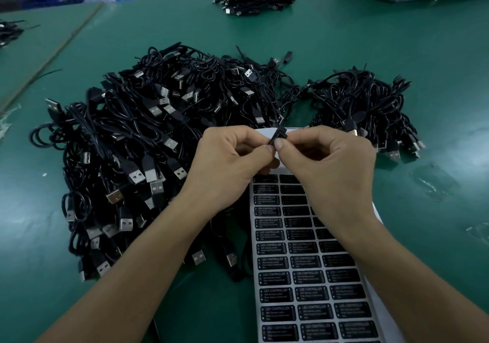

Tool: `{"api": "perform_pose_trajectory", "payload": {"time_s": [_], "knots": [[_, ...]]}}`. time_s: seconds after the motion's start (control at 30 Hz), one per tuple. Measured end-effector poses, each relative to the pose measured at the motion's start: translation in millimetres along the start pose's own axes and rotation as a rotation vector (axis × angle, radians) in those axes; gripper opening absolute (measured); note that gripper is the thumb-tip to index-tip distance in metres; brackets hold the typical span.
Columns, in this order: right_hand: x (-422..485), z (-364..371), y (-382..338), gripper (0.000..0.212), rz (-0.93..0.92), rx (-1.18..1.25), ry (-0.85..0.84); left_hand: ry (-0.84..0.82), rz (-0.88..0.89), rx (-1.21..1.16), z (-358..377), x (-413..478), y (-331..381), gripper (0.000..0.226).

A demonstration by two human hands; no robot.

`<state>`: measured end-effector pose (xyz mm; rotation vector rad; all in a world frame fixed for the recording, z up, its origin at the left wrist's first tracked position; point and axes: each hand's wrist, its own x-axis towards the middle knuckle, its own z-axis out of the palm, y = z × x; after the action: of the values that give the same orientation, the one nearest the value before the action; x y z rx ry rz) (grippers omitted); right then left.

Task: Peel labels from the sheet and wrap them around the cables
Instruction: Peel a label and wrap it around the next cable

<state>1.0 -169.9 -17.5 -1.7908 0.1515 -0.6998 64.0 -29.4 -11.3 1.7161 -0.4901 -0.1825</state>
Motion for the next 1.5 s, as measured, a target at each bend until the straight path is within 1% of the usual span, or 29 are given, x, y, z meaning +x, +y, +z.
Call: {"api": "perform_pose_trajectory", "payload": {"time_s": [0.07,0.17,0.2,0.27,0.33,0.47,0.63,0.77,0.9,1.1,1.23,1.3,1.4,1.43,1.5], "knots": [[0.3,0.0,-0.1,0.013,-0.012,-0.025,0.020,0.006,0.002,-0.003,0.1,0.1,-0.1,0.012],[4.9,-5.2,2.3,0.043,0.051,-0.053,0.069,0.009,-0.010,-0.007,0.2,-0.5,-0.1,0.012],[6.4,-6.3,3.7,0.046,0.070,-0.059,0.071,0.007,-0.012,-0.009,0.1,-0.7,0.1,0.013],[6.6,-6.1,5.7,0.043,0.069,-0.051,0.042,0.002,-0.011,-0.026,0.3,-1.3,0.2,0.012],[6.4,-4.2,6.4,0.035,0.063,-0.005,-0.003,-0.001,-0.006,-0.036,0.4,-1.3,0.5,0.010],[8.3,-4.7,9.6,0.023,0.124,0.105,-0.082,-0.028,0.006,-0.015,1.2,-1.7,2.4,0.006],[9.7,-4.7,9.0,0.012,0.149,0.181,-0.105,-0.048,-0.013,0.020,0.3,-2.2,1.4,0.006],[10.9,-5.5,8.5,0.004,0.136,0.182,-0.134,-0.044,-0.018,0.046,1.3,-2.9,1.5,0.006],[11.6,-6.0,7.5,0.016,0.111,0.189,-0.169,-0.029,0.007,0.104,2.8,-3.3,1.0,0.010],[11.1,-5.8,6.6,0.024,0.093,0.165,-0.187,-0.022,0.030,0.145,2.4,-4.5,2.9,0.013],[10.2,-4.5,7.5,0.023,0.111,0.094,-0.180,-0.036,0.041,0.189,1.1,-4.6,8.9,0.011],[10.4,-4.8,7.6,0.021,0.118,0.083,-0.161,-0.040,0.074,0.293,-1.0,-5.1,13.2,0.012],[10.7,-6.8,5.4,0.019,0.113,0.113,-0.103,-0.054,0.135,0.520,-7.3,-5.1,19.7,0.012],[9.8,-7.1,4.5,0.018,0.089,0.126,-0.091,-0.052,0.153,0.560,-8.9,-4.8,21.1,0.011],[7.6,-6.1,2.0,0.010,0.044,0.186,-0.093,-0.022,0.190,0.570,-10.4,-4.3,22.4,0.011]]}}
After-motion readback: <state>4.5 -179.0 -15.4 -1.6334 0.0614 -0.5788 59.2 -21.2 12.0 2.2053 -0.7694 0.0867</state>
